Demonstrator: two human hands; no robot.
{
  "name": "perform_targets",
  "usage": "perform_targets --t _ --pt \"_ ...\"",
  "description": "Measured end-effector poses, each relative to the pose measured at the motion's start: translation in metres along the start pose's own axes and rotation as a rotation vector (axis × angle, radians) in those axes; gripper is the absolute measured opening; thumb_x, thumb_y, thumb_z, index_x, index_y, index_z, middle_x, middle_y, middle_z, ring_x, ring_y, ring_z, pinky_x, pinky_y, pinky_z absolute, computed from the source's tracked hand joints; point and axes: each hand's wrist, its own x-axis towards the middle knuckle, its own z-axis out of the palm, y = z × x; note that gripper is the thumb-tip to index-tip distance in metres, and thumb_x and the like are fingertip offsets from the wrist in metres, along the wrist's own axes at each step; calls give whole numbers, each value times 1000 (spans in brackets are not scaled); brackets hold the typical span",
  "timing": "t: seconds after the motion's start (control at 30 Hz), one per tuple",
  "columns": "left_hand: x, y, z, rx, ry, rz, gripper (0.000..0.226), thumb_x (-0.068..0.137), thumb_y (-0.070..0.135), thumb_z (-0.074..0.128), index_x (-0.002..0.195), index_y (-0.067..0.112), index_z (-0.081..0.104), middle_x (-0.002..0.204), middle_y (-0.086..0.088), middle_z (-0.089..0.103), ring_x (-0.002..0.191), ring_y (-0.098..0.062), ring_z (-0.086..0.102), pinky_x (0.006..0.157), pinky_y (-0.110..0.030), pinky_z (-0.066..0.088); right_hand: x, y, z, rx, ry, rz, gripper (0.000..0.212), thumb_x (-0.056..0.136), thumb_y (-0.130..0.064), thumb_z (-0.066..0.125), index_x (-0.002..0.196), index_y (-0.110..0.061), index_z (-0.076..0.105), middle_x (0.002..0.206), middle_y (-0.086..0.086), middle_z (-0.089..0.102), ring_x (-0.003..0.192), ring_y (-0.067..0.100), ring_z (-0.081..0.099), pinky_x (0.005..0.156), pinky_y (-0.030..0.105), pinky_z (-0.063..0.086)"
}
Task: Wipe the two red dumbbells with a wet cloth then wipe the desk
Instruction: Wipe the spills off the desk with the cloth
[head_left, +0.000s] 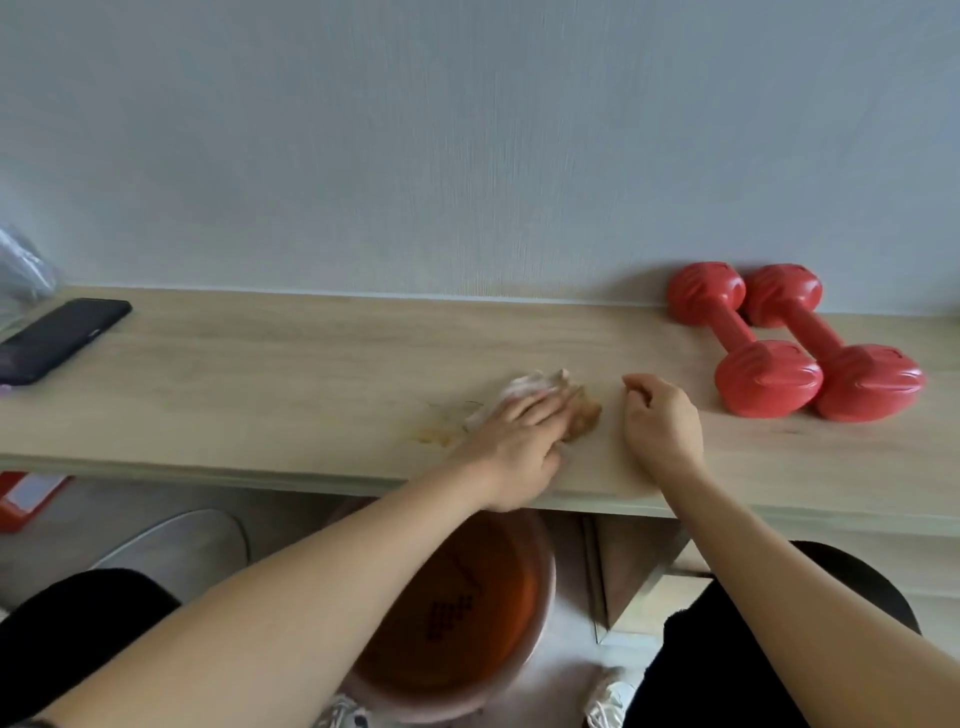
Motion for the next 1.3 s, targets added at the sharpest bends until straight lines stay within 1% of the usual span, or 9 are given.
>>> perform_targets --t 0.07,0.3,0.53,0.7,0.8,1.03,1.13,1.2,1.3 --pt "-19 -24 -7 35 -28 -18 54 100 34 23 150 22 8 158 9 -3 145 -10 -8 119 -32 -3 -5 -4 4 -54 -5 -23 34 91 -9 43 119 -11 61 126 9 58 117 30 45 94 32 36" --pt "-34 -82 -23 121 -8 -561 56 98 29 25 149 18 6 159 -3 -7 145 -24 -9 118 -40 -3 -29 -23 15 -89 -54 -85 39 88 -3 40 123 -8 58 132 8 53 121 28 39 95 31 33" --pt "-59 -35 -19 14 -19 -237 55 99 33 22 150 23 4 158 6 -12 144 -15 -14 118 -37 -6 -32 -46 34 -87 -100 -97 40 88 -3 41 123 -10 58 134 9 51 123 29 37 97 32 33" --pt "-81 -117 -37 15 35 -685 56 95 35 28 147 31 9 158 -1 -14 144 -28 -14 117 -48 -2 -35 -50 48 -126 -115 -113 37 89 -6 43 121 -11 59 131 7 53 120 29 39 98 38 35" --pt "-67 -116 -33 45 44 -797 56 94 32 29 147 30 11 158 -8 -11 144 -32 -8 116 -48 -2 -37 -52 53 -145 -109 -117 34 88 -7 45 119 -12 61 129 7 54 118 29 42 99 41 36" --pt "-64 -86 -17 36 -24 -289 59 94 44 21 149 30 5 159 3 -7 146 -22 -5 117 -46 8 -29 -52 52 -92 -83 -126 35 86 -1 43 112 -10 64 126 9 56 116 30 43 97 39 36" --pt "-68 -143 -31 15 30 -557 63 84 46 23 145 40 9 159 0 -4 144 -31 3 113 -52 18 -26 -48 50 -84 -71 -130 35 85 -1 43 112 -9 64 125 9 56 115 29 44 92 33 35" --pt "-70 -161 -38 17 47 -801 60 93 37 30 148 30 8 159 -7 -7 144 -33 -4 116 -52 7 -24 -46 50 -66 -68 -139 35 85 0 43 112 -9 64 124 9 57 114 29 45 89 31 34" --pt "-53 -144 -41 28 64 -895 61 94 31 37 149 25 10 158 -8 -8 145 -31 -7 117 -47 -3 -22 -45 50 -23 -58 -122 35 86 0 43 112 -9 64 123 8 57 115 28 46 90 32 36"
